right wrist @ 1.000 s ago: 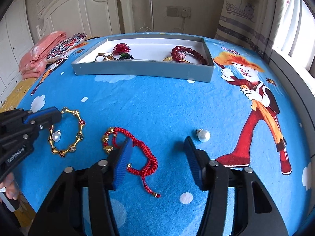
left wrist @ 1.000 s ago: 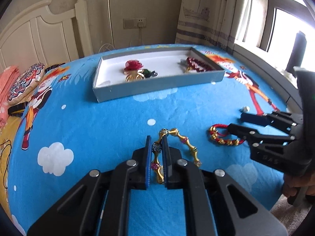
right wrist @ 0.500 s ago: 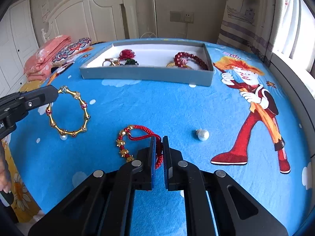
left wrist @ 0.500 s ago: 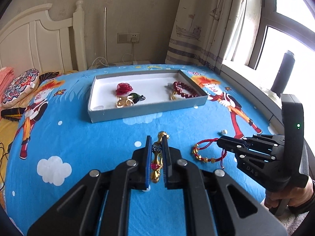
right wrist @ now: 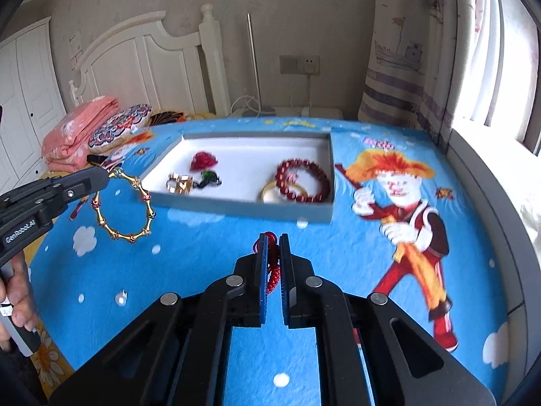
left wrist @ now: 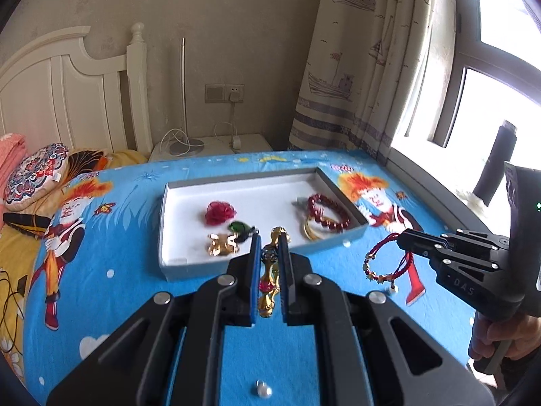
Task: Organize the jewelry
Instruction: 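Carry both bracelets into the tray and open both grippers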
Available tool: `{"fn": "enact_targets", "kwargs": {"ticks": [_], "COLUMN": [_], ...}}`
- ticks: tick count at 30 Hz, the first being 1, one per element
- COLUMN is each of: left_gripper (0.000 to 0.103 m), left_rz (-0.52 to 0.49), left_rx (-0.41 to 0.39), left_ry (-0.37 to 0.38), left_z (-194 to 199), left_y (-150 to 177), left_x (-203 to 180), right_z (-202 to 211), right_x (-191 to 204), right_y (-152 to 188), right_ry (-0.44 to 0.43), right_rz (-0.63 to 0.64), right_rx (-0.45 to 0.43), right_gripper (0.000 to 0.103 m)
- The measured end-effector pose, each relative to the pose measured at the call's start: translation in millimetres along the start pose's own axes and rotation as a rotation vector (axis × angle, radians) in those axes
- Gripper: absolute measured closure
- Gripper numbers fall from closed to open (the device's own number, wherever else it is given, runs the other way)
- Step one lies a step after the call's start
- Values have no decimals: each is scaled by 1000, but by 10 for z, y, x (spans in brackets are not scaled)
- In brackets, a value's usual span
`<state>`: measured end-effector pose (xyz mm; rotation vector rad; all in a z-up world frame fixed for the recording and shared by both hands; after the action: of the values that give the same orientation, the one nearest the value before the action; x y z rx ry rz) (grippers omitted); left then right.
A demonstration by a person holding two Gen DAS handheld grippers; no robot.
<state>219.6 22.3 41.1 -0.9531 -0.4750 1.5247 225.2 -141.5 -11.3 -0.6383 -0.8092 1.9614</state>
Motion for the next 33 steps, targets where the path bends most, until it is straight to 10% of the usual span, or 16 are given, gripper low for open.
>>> {"fn": "enact_targets", "kwargs": {"ticks": [16, 33], "left_gripper": [94, 94], "left_rz": [61, 143], "left_rx": [-10, 72], "left_ry": [-22, -93], "left_z": [-755, -1450], "left_y": [-469, -330], "left_x": [108, 644], "right_z": [-512, -1261], "right_x": [-251, -78], "right_y": [-765, -825], "right_ry": [39, 25], "right_rz": [2, 9], "right_rx": [-34, 39], "right_gripper": [95, 95]}}
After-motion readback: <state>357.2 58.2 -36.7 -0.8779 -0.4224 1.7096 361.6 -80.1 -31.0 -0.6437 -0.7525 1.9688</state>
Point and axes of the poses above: each gripper's, at about its wrist camera, not at the fingertips, and z roughly against the way its jaws point, x to its left, y to its underside, the point moved 10 cm from there along -z, roughly the way its jaws point, and after that the axes turned 15 degrees about z, right-handed, at the moved point
